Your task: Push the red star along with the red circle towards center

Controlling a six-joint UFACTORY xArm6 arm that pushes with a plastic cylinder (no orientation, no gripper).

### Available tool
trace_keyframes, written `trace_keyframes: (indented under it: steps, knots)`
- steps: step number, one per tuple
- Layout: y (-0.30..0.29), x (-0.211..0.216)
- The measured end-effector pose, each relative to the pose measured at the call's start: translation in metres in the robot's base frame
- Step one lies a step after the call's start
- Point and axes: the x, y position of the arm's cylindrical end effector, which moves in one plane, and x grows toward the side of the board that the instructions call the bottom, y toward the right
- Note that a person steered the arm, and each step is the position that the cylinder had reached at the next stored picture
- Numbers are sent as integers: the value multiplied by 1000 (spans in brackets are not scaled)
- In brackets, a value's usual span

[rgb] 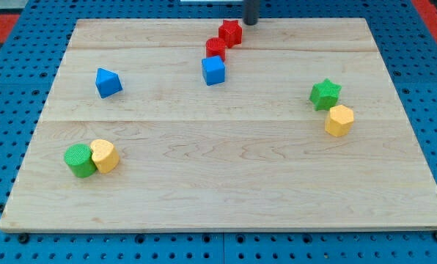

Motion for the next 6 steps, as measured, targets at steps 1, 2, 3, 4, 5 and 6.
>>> trace_keyframes:
  steps: [1, 2, 3, 4, 5, 6]
  knots:
    - [-3, 2]
    - [-20, 3]
    - [-47, 6]
    - [-48, 23]
    - [-50, 28]
    - [-76, 48]
